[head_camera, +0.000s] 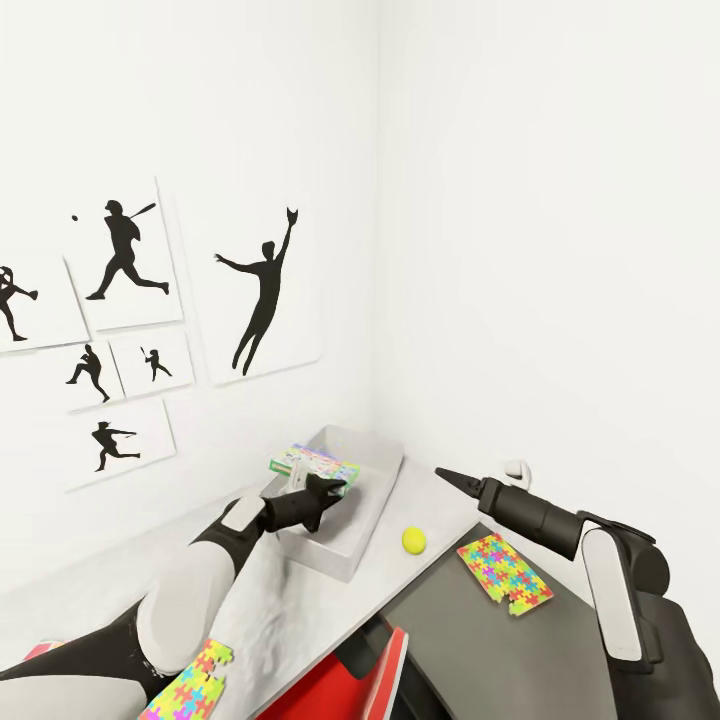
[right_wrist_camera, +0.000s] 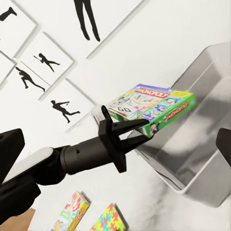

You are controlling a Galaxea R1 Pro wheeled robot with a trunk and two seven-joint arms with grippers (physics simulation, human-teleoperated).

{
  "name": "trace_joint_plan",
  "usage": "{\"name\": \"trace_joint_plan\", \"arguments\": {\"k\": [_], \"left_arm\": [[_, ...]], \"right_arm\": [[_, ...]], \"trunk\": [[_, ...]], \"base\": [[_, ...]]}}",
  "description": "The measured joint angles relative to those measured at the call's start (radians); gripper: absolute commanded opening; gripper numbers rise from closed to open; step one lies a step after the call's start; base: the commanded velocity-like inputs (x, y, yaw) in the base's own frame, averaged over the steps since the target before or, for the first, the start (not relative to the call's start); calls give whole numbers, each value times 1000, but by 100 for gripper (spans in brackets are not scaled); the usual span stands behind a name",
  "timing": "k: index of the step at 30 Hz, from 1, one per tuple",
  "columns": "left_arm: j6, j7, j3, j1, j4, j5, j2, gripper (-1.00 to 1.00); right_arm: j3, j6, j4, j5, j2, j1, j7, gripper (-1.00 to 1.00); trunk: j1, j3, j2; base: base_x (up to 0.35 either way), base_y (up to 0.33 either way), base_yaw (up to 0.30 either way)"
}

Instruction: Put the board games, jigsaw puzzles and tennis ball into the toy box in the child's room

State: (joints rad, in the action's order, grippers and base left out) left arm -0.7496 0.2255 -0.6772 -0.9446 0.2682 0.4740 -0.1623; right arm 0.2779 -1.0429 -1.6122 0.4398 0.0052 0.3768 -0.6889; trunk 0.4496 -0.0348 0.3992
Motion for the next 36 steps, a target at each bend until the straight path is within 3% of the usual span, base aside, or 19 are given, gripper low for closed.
{"name": "trace_joint_plan", "arguments": {"k": [12,21,36], "left_arm": [[-1,1,-3,0,-21,7,9,-100],[-15,0,-3,1,-23,24,33,-100],[-75,-4,-4,1,-23,32,33,-100]], "right_arm": [[-10,0,0,3,3,0,0,100],[-1,0,0,6,-2,0,0,100],[-5,0,0,8,-1,0,0,100]], "trunk": [[0,0,0],[0,0,0],[0,16,0]], "base": [[0,0,0],[0,0,0],[0,0,51]]}}
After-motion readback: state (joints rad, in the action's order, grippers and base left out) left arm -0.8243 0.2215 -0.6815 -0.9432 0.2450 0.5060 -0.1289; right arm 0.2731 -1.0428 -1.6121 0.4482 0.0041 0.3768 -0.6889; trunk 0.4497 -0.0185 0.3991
